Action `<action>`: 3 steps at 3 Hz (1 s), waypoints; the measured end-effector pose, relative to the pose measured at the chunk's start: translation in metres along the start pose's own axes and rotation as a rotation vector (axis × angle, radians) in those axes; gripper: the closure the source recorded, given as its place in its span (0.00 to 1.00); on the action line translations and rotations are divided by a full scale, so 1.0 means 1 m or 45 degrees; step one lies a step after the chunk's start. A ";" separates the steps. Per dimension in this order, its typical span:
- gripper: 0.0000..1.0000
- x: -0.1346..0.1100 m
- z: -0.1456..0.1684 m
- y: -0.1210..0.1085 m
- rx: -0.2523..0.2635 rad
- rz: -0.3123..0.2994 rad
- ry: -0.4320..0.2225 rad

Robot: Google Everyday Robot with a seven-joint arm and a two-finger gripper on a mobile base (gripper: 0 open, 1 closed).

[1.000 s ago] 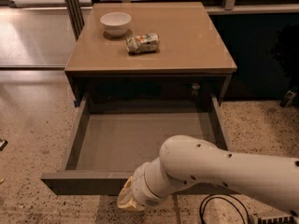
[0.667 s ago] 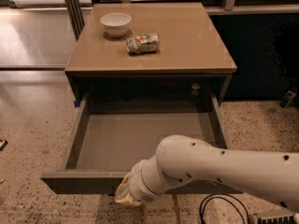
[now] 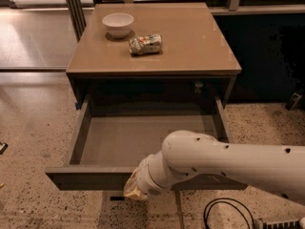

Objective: Close top drawer

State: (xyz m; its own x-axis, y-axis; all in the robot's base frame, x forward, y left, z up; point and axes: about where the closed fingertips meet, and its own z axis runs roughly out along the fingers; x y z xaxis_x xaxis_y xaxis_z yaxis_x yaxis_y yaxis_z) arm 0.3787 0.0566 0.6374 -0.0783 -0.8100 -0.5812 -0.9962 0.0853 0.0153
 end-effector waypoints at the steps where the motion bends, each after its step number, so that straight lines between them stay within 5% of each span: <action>1: 1.00 0.001 0.000 -0.001 0.003 0.003 0.004; 2: 1.00 0.020 -0.016 -0.031 0.039 0.042 0.053; 3: 1.00 0.022 -0.018 -0.032 0.045 0.047 0.060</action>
Offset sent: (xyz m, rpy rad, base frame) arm 0.1069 -0.1065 0.0031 -0.1528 -0.0016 -0.1668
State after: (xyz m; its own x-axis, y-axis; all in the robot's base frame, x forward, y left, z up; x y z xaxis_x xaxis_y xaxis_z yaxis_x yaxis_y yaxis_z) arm 0.4083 0.0253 0.6387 -0.1173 -0.8322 -0.5420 -0.9908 0.1351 0.0071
